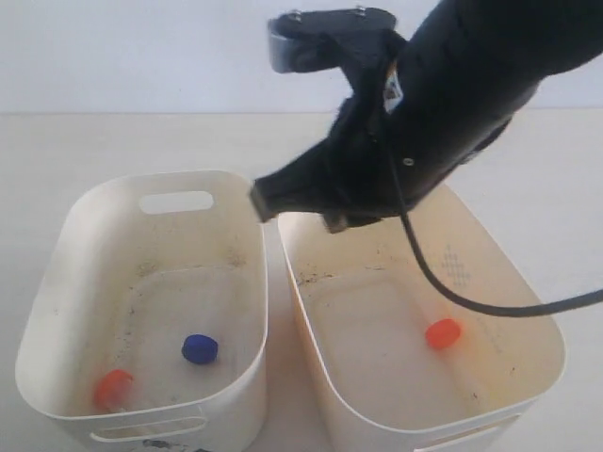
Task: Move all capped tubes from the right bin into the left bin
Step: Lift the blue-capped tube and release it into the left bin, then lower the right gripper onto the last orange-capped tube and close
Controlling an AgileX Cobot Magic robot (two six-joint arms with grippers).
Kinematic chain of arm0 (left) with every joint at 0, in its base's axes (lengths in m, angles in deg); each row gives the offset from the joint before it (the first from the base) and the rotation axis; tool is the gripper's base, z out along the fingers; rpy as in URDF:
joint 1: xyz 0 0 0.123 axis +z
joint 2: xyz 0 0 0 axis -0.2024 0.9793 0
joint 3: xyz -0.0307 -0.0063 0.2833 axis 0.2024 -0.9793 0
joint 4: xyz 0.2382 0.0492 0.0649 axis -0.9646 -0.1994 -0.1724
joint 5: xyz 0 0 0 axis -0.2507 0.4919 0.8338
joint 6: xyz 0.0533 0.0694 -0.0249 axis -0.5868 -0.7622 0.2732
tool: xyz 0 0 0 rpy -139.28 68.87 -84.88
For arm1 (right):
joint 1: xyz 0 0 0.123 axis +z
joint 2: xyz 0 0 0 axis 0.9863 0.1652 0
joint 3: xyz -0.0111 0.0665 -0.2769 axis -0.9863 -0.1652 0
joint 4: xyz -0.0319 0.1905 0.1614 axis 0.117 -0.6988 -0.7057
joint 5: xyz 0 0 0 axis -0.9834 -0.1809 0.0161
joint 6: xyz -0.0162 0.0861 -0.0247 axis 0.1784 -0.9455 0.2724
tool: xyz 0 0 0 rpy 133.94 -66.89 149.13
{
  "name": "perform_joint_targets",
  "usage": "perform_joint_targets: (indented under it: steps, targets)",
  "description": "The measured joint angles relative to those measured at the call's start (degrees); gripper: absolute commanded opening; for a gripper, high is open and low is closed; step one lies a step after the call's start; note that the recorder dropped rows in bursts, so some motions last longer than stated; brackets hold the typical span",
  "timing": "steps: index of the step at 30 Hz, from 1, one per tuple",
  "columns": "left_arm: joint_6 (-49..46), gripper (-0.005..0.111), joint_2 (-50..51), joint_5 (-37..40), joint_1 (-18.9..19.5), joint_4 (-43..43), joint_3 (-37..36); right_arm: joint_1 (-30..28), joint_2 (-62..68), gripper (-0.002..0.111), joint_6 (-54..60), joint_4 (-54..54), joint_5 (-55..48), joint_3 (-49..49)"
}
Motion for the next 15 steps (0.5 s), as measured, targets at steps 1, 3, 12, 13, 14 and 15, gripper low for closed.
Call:
perform_joint_targets:
  steps: [1,3,12,13,14,15]
  targets:
    - [0.0,0.004,0.0,0.0,0.0,0.0,0.0,0.0,0.0,0.000,-3.0,3.9,-3.4,0.1]
    - [0.0,0.004,0.0,0.0,0.0,0.0,0.0,0.0,0.0,0.000,-6.0,8.5,-8.8,0.6]
    - [0.0,0.004,0.0,0.0,0.0,0.0,0.0,0.0,5.3,0.000,-8.0,15.3,-20.9,2.2]
    - [0.0,0.004,0.0,0.0,0.0,0.0,0.0,0.0,6.5,0.000,-8.0,15.3,-21.0,2.2]
    - [0.0,0.004,0.0,0.0,0.0,0.0,0.0,0.0,7.4,0.000,-8.0,15.3,-21.1,2.2]
    - [0.0,0.004,0.0,0.0,0.0,0.0,0.0,0.0,8.6,0.000,-8.0,15.3,-21.1,2.2]
